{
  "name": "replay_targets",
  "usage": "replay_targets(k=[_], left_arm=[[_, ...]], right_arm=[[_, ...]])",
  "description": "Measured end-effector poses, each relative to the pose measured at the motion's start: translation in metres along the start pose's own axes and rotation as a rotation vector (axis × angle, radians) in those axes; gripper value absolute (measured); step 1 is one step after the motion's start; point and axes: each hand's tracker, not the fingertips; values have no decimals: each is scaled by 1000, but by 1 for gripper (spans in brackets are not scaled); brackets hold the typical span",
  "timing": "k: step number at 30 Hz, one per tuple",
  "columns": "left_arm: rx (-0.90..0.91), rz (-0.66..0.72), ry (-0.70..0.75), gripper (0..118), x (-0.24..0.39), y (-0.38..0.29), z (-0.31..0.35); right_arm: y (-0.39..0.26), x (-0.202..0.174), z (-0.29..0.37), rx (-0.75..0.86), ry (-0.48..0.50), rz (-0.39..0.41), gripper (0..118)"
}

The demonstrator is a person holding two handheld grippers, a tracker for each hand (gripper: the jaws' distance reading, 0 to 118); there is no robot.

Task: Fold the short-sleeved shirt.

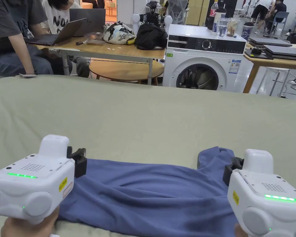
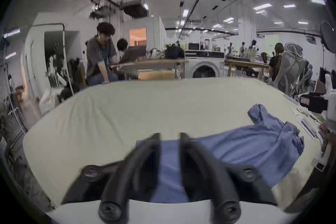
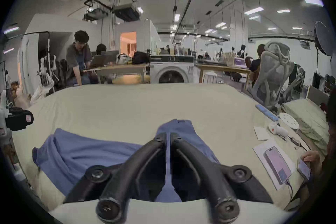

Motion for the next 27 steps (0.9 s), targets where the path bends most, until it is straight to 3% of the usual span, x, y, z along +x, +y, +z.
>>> replay_targets(k=[1, 7, 16, 17, 19, 21, 27], left_arm=[[5, -9, 13, 0, 4, 2, -1], [-25, 76, 21, 0, -2, 18, -18], [-419, 174, -20, 0, -71, 45, -119], [-462, 179, -42, 7, -78, 47, -133], [-533, 209, -63, 37, -83, 50, -153], [-606, 241, -90, 58, -92, 49, -176], [-823, 151, -14, 61, -86, 27, -221]], right_arm=[[0, -3, -3, -3, -4, 5, 2], [1, -18, -12, 6, 33, 1, 0], [-3, -21, -37, -77, 90, 17, 0], [-5, -20, -41, -87, 90, 16, 0], [-8, -18, -47, -110, 90, 19, 0], [-11, -16, -51, -133, 91, 27, 0], [-20, -2, -59, -191, 79, 22, 0]])
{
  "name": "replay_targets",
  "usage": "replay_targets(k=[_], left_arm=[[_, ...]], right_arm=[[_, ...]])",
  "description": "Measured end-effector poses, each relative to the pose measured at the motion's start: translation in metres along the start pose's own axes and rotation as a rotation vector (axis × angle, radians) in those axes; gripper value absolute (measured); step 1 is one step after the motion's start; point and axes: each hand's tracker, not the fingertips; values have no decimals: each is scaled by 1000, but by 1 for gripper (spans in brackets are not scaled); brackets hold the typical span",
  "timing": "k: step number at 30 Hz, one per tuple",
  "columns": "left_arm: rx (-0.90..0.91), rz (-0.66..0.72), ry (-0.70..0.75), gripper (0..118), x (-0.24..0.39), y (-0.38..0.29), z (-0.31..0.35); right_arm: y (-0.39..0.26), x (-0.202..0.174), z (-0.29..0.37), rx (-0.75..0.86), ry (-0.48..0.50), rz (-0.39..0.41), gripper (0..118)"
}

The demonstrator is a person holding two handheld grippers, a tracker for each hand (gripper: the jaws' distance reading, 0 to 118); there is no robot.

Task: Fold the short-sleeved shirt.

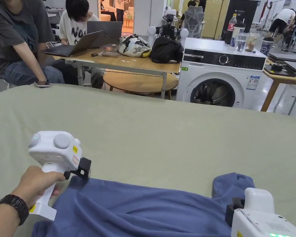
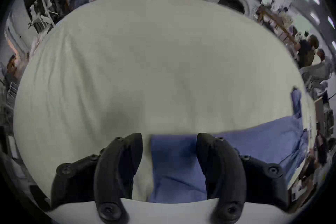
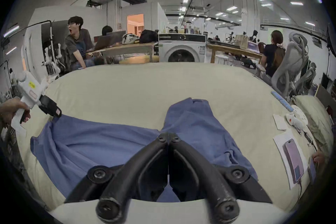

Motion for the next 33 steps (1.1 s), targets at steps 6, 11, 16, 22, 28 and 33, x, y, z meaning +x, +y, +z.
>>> replay_targets(k=[6, 11, 16, 22, 28, 33], left_arm=[[33, -78, 50, 33, 21, -19, -8], [93, -127, 45, 0, 20, -24, -2], [206, -80, 6, 0, 11, -31, 14], [258, -58, -19, 0, 6, -35, 23], [278, -59, -35, 0, 4, -37, 24], [300, -64, -43, 0, 3, -40, 31]], right_arm=[[-2, 21, -4, -41, -22, -14, 0], [18, 44, -18, -81, -35, -35, 0], [61, 76, -53, -201, -87, -19, 48], [81, 117, -138, -409, -34, -85, 52], [64, 124, -192, -570, -3, -106, 44], [56, 120, -190, -531, 17, -85, 0]])
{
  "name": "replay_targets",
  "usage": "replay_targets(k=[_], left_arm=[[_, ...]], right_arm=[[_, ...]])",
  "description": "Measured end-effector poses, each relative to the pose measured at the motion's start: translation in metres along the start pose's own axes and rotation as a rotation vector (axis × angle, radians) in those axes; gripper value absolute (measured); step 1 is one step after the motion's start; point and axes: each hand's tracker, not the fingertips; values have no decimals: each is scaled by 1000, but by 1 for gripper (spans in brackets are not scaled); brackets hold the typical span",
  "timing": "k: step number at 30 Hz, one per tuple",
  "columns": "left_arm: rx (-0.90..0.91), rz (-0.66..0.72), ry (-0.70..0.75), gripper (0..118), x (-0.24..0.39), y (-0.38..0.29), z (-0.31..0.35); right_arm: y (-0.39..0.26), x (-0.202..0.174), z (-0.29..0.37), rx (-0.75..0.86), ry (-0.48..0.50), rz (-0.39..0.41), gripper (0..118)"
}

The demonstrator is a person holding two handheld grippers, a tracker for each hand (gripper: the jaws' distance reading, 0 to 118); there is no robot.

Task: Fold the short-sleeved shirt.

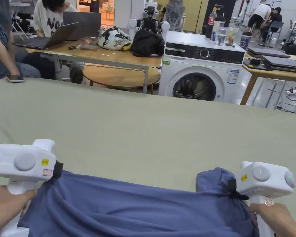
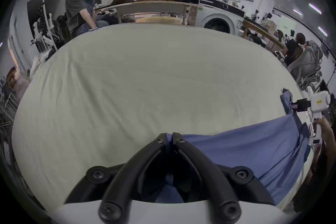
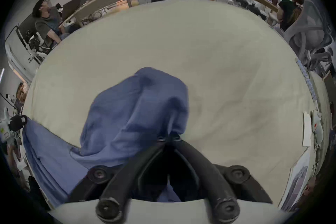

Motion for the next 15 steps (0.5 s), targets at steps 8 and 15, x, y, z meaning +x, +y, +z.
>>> replay_targets(k=[8, 15], left_arm=[[73, 19, -31, 0, -1, -4, 27], [150, 31, -87, 0, -9, -21, 76]], right_arm=[[-15, 5, 57, 149, 17, 38, 0], [-57, -2, 145, 267, 9, 72, 0]])
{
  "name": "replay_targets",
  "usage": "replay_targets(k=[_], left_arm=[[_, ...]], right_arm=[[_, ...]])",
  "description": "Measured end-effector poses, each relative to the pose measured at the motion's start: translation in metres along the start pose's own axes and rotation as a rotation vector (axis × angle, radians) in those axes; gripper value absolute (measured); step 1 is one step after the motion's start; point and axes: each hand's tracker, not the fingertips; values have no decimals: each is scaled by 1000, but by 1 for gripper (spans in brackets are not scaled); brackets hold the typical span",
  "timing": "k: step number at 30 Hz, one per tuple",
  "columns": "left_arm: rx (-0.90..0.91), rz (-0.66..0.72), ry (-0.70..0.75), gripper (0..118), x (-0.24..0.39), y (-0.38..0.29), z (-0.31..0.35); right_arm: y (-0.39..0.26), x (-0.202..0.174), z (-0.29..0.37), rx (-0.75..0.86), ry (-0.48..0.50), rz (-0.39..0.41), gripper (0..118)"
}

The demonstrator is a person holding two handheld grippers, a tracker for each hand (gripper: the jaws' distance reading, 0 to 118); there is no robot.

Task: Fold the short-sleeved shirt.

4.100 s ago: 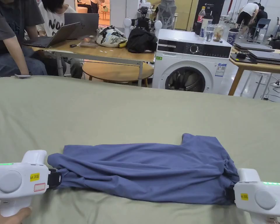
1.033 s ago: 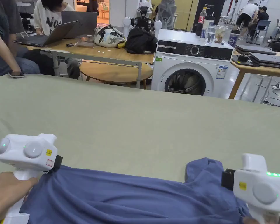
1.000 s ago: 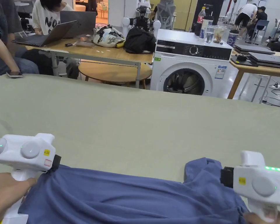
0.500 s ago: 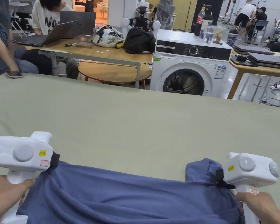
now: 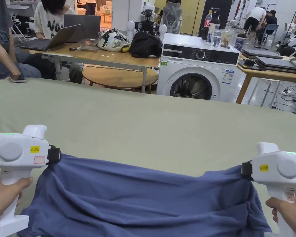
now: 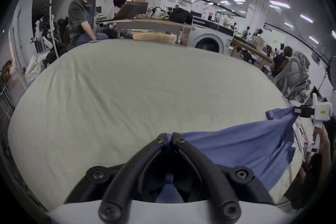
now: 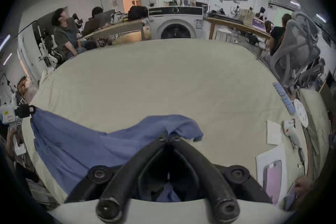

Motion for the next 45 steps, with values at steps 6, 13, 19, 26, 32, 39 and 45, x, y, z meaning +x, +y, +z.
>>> replay_targets(k=[6, 13, 19, 26, 32, 39, 45], left_arm=[[32, 9, -49, 0, -9, -23, 43], [-58, -14, -75, 0, -20, -64, 56], [-245, -49, -41, 0, -19, -102, 37], [-331, -89, 44, 0, -1, -111, 10], [-335, -51, 102, 44, 11, -92, 19], [0, -43, 59, 52, 45, -65, 58], [288, -49, 36, 52, 78, -67, 68]], right_arm=[[-38, -8, 69, 25, 12, 5, 0], [-92, -4, 96, -69, 34, -6, 0], [-140, 0, 65, -254, 7, 37, 0], [-159, -13, 23, -324, -74, 84, 0], [-142, -22, 36, -326, -142, 82, 43], [-103, -39, 79, -24, -231, 45, 54], [-93, -64, 74, 288, -144, -44, 54]])
